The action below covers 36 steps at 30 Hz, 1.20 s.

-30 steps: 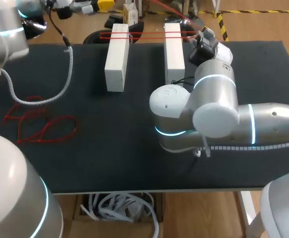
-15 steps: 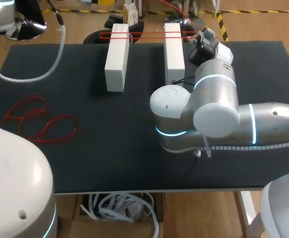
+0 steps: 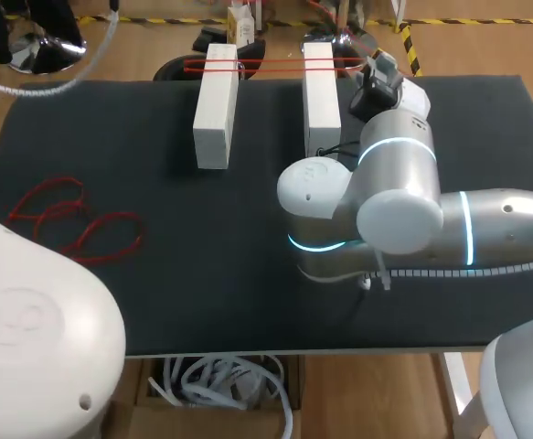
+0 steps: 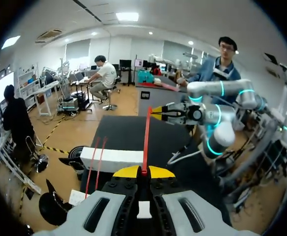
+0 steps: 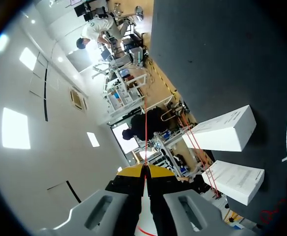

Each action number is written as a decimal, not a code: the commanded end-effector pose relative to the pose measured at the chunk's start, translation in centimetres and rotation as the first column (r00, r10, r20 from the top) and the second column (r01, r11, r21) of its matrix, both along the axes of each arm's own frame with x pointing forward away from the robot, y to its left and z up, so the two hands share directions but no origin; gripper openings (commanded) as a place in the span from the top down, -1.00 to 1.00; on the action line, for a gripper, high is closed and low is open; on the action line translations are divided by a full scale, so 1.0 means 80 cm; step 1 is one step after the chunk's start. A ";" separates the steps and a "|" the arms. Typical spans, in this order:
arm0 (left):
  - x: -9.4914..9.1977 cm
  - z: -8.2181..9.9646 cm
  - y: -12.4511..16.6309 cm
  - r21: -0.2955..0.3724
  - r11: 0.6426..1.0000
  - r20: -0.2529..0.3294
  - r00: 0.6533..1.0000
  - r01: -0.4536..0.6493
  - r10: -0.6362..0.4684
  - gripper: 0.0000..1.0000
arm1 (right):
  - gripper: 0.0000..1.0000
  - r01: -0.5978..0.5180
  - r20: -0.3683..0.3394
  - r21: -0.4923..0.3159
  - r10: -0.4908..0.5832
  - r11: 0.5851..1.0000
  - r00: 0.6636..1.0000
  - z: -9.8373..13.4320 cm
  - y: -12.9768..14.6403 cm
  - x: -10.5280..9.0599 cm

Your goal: Grab the tape and strap the tape.

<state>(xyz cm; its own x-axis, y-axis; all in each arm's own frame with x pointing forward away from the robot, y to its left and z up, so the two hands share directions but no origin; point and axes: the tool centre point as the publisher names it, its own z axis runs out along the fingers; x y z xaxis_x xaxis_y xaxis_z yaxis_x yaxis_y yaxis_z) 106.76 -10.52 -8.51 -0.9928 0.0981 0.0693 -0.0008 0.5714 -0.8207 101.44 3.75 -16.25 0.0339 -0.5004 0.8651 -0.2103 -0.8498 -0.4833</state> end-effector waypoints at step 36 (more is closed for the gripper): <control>-0.029 0.008 -0.021 0.266 0.964 0.178 0.983 -0.008 -0.041 1.00 | 1.00 -0.001 -0.006 -0.001 0.001 1.000 1.000 0.003 -0.001 0.000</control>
